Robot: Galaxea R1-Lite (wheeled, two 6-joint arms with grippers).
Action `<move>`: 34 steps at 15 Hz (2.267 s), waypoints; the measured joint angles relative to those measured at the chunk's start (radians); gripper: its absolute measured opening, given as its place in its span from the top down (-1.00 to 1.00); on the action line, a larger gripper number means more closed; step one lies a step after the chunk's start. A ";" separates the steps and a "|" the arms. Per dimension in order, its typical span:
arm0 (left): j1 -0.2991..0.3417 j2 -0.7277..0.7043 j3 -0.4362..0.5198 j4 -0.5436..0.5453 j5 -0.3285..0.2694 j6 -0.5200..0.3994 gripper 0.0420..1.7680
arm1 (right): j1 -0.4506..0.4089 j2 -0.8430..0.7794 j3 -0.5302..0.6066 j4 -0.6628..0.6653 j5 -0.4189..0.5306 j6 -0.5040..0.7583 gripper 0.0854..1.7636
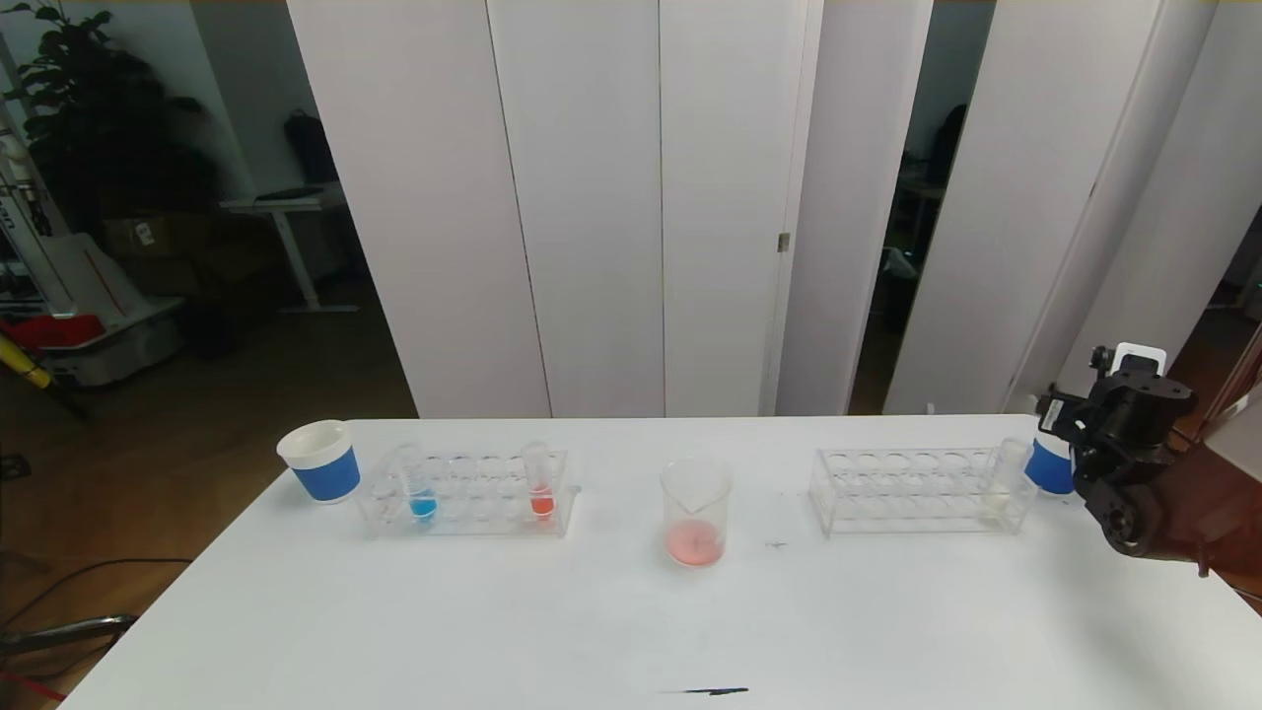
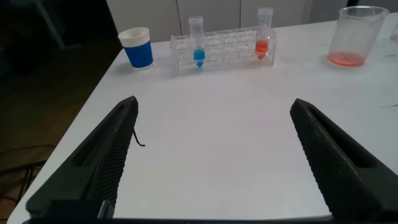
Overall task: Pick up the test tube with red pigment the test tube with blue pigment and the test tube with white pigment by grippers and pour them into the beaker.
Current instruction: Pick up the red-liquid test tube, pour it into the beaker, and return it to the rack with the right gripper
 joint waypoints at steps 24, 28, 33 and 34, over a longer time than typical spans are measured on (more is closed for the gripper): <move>0.000 0.000 0.000 0.000 0.000 0.000 -0.98 | 0.287 -0.443 0.270 0.013 -0.029 -0.019 -0.98; 0.000 0.000 0.000 0.000 0.000 0.000 -0.98 | 0.337 -0.613 0.387 0.024 -0.031 -0.042 -0.98; 0.000 0.000 0.000 0.000 0.000 0.000 -0.98 | 0.374 -0.862 0.556 0.032 -0.085 -0.116 -0.98; 0.000 0.000 0.000 0.000 0.000 0.000 -0.98 | 0.376 -0.920 0.586 0.032 -0.126 -0.153 -0.98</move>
